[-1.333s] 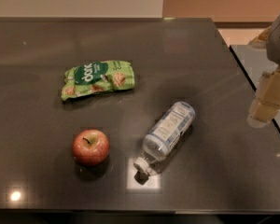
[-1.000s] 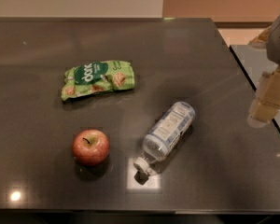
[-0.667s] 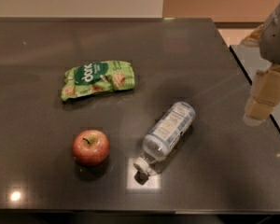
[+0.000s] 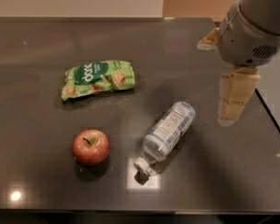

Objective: Place blue plastic bottle upright

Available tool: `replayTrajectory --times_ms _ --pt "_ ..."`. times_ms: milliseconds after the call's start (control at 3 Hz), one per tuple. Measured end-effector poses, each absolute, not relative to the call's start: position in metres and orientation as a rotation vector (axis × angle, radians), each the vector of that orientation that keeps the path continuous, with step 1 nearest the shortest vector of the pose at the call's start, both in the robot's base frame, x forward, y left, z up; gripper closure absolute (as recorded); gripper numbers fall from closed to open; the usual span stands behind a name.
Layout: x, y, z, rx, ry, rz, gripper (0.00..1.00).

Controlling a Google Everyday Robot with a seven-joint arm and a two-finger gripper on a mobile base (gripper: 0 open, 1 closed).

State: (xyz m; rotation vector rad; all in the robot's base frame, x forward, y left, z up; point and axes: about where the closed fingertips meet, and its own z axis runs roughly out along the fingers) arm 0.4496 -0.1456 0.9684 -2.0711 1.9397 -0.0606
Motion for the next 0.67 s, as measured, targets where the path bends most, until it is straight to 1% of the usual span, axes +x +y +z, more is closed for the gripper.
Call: replayTrajectory --times_ms 667 --pt "0.441 -0.09 0.937 -2.399 1.624 -0.085 0.0"
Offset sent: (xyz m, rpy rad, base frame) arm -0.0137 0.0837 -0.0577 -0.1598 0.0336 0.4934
